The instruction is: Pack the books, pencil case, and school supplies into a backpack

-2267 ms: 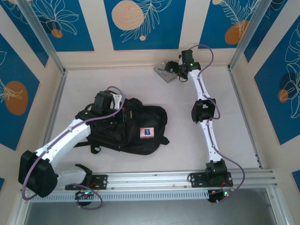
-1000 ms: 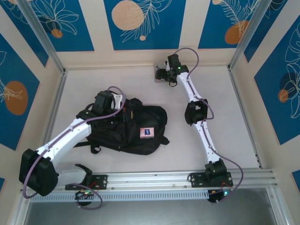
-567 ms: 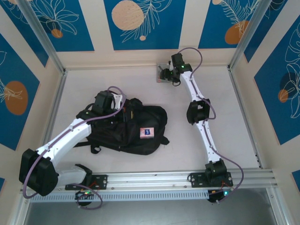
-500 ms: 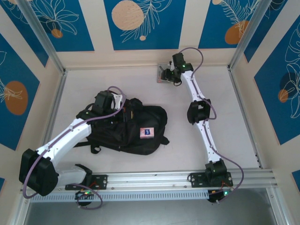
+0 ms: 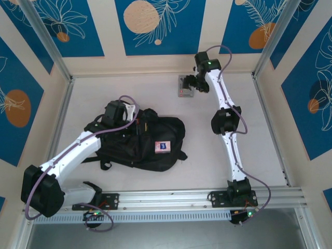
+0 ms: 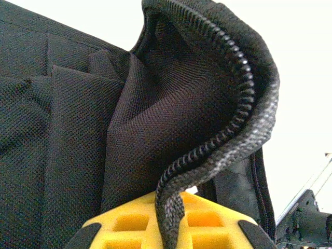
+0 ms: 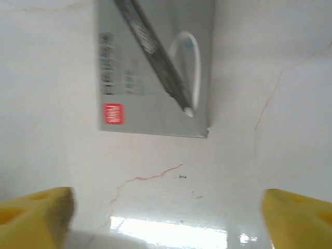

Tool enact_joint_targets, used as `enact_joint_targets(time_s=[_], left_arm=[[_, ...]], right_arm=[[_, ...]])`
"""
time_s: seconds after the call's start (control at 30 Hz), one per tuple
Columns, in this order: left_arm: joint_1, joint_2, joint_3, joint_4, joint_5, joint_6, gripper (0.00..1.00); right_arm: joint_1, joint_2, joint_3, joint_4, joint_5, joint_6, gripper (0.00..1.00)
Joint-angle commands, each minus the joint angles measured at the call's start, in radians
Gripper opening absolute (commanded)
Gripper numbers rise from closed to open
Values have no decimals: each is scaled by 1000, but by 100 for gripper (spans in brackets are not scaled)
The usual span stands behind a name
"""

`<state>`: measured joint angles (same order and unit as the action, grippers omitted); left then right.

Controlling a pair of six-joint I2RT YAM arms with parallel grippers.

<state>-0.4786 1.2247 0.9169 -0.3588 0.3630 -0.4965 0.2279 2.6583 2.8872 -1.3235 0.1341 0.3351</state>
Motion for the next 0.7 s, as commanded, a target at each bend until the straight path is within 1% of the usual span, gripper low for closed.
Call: enact_joint_targets(time_s=[0.0, 0.2, 0.37, 0.53, 0.67], left_arm=[[14, -23, -4, -2, -2, 1, 0], [14, -23, -6, -5, -11, 3, 0], [14, -14, -5, -7, -13, 6, 0], [14, -8, -4, -6, -13, 6, 0], [14, -3, -4, -6, -13, 6, 0]], right_arm=[[30, -42, 31, 33, 74, 2, 99], [42, 97, 169, 45, 130, 40, 99], [42, 140, 139, 95, 116, 48, 99], [45, 153, 77, 150, 136, 43, 99], [46, 183, 74, 170, 120, 45, 99]])
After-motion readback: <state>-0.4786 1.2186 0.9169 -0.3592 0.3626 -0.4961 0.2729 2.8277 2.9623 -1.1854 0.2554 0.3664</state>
